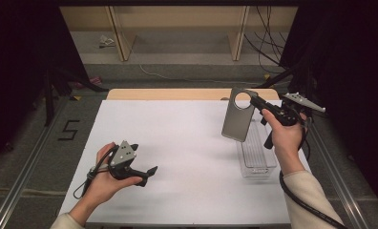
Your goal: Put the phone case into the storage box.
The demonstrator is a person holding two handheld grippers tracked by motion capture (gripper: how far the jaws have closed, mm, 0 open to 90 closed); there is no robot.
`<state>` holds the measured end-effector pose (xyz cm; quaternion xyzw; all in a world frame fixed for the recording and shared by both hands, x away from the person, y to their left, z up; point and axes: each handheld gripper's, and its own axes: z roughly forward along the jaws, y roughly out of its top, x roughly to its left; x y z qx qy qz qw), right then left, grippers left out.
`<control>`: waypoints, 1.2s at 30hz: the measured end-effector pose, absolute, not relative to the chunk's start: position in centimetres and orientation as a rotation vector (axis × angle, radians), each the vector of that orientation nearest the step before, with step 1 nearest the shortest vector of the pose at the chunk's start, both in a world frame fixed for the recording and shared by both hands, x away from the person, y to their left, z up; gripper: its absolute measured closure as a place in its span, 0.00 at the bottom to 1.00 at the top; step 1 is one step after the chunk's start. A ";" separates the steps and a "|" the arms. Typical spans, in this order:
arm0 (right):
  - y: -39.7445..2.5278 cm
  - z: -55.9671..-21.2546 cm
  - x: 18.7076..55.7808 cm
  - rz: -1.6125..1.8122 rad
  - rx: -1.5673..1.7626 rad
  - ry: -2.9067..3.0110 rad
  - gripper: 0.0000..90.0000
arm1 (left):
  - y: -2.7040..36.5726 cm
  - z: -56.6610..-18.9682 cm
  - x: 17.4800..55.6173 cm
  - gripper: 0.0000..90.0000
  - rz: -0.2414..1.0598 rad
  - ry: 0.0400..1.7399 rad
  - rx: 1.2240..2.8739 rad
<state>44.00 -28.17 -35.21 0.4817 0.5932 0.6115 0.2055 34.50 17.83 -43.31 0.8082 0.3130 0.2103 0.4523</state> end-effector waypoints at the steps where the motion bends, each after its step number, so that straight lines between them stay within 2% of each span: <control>1: -28.2 -35.2 44.0 1.704 1.343 1.648 0.92 | 17.8 -43.3 34.5 0.00 0.519 0.773 1.996; 36: -29.5 -34.9 44.0 1.691 1.356 1.609 0.92 | 17.8 -43.3 34.5 0.00 0.520 0.770 1.996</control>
